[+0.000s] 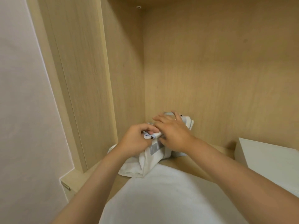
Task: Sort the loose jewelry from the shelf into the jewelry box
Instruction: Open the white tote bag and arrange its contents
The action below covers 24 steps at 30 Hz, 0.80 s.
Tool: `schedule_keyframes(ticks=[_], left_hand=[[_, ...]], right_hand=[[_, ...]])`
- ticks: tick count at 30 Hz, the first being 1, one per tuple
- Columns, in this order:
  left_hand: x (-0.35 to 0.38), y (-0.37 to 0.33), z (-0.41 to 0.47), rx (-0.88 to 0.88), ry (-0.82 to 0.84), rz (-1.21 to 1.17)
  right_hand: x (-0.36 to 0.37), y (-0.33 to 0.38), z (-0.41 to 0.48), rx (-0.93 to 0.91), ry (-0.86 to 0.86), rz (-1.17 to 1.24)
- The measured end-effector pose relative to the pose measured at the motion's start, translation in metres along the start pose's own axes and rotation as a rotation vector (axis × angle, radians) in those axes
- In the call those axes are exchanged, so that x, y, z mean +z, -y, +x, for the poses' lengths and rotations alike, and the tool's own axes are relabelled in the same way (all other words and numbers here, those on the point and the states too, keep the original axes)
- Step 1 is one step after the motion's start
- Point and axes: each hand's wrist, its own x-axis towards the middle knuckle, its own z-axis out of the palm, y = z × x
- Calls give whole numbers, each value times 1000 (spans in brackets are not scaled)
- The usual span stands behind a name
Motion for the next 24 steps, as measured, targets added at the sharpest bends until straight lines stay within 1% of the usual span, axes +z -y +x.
schedule_keyframes(ticks=[2, 5, 7, 10, 12, 13, 14, 15, 16, 17, 18, 19, 22, 24], left_hand=[[10, -2, -7, 28, 88, -52], [23, 7, -9, -52, 117, -77], [33, 15, -8, -105, 112, 3], [45, 30, -10, -169, 156, 211], [51, 39, -11, -238, 222, 299], [53, 42, -12, -269, 253, 338], [56, 42, -12, -292, 269, 360], [59, 42, -12, -310, 272, 366], [61, 42, -12, -321, 262, 359], [63, 42, -11, -312, 245, 349], [65, 42, -11, -287, 233, 350], [66, 43, -10, -252, 233, 365], [69, 40, -10, -159, 247, 385], [70, 37, -11, -119, 267, 333]], right_hand=[[-11, -6, -17, 26, 71, -33], [-23, -13, -45, 51, 234, -17], [-24, -18, -63, 97, 424, 31], [-22, -25, -83, 200, 724, 103], [-29, -27, -87, 241, 876, 157], [-33, -28, -85, 266, 926, 195], [-36, -28, -83, 281, 936, 235], [-37, -27, -80, 288, 907, 255], [-34, -25, -76, 294, 829, 256], [-30, -24, -72, 289, 716, 226], [-23, -23, -69, 273, 604, 191], [-16, -23, -66, 249, 538, 150], [5, -18, -61, 126, 502, 53], [18, -17, -60, 82, 485, 20]])
